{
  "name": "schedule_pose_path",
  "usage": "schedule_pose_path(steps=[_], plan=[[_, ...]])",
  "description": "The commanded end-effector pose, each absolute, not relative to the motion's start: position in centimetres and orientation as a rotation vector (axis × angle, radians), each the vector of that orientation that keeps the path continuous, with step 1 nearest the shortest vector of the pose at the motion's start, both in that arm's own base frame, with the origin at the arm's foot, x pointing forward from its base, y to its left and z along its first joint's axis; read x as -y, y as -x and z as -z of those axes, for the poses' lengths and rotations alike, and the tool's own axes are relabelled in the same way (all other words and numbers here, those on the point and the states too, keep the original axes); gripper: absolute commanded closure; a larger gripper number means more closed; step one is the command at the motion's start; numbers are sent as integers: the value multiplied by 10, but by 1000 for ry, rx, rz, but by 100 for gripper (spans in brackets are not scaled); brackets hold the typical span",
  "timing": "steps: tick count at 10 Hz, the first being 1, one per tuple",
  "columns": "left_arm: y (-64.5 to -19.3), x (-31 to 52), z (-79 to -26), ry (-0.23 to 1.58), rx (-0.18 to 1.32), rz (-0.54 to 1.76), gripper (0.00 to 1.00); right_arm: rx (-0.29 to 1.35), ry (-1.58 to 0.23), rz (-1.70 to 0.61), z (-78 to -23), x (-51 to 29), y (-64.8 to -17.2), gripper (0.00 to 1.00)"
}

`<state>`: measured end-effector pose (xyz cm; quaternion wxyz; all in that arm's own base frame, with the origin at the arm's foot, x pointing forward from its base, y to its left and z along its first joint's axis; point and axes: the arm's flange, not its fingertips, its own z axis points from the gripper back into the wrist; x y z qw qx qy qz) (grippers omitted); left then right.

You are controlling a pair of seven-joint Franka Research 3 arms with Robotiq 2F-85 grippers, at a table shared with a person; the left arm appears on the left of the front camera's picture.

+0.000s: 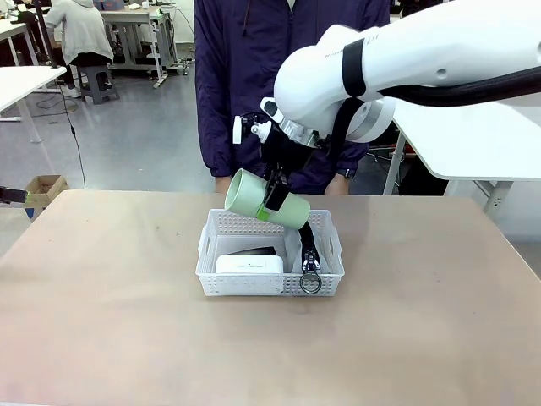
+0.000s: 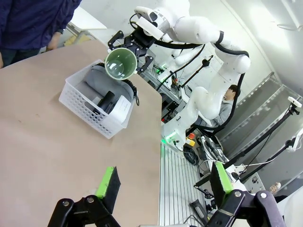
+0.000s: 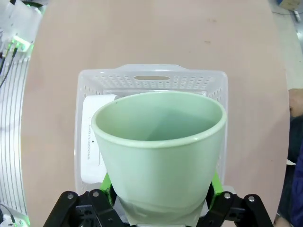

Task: Efficiently arrange items inside the basket to fit them all.
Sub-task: Pick up the Reusable plastic cup and place it inside the Organizing basket.

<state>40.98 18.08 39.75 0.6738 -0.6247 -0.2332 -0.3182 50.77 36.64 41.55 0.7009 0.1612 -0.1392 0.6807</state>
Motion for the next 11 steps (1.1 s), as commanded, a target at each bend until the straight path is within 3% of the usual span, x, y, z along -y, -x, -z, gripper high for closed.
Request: schedule_pose_path(steps=[1,11], plan=[[-407,-180,-399,1397,532,735,0,366,-400,-1535,-391,-376,-517,13],[-407,-180,-399,1397,532,735,0,276,-344,-1435,-337,-400,-535,13]])
